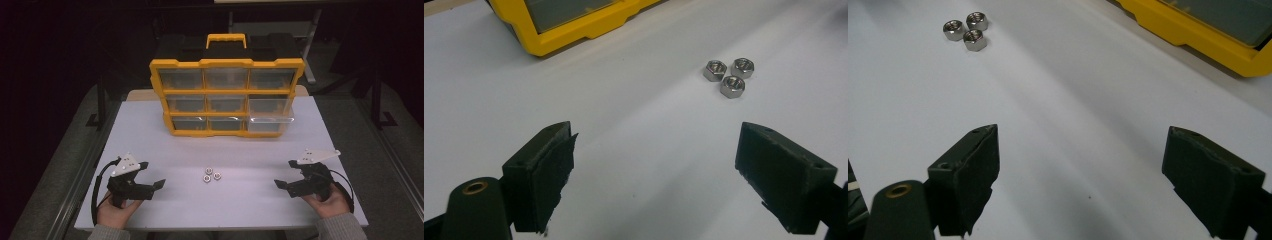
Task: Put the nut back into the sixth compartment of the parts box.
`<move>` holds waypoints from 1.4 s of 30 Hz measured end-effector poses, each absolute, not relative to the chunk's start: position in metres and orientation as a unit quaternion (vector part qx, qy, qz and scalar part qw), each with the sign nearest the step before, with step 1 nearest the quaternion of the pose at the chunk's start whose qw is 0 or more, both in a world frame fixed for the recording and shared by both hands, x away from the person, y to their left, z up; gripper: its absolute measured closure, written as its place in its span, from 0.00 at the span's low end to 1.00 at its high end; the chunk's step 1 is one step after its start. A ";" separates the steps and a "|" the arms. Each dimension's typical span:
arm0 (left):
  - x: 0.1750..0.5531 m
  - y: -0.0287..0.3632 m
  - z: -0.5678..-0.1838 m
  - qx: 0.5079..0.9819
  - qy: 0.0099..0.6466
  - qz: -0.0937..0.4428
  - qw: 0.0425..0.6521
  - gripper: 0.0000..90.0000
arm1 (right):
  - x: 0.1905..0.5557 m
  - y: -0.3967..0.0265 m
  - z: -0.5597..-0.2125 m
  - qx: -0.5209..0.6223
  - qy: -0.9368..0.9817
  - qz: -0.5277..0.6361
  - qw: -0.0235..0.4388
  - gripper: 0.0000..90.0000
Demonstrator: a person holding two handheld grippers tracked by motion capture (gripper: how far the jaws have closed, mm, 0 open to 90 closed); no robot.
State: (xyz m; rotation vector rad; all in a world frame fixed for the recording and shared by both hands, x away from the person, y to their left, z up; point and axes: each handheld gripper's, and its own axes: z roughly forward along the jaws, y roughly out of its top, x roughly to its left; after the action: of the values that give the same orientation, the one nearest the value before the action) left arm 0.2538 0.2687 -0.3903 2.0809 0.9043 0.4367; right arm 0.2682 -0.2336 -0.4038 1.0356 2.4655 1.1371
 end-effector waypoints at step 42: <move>0.256 0.272 -0.392 0.828 0.357 0.177 0.394 0.17 | 0.280 -0.200 -0.381 0.316 0.868 0.373 0.082 0.18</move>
State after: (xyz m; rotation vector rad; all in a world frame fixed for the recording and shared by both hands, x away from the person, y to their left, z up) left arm 0.2558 0.2718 -0.3918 2.1017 0.9066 0.4479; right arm 0.2799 -0.1996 -0.3806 0.9452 2.5938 1.1153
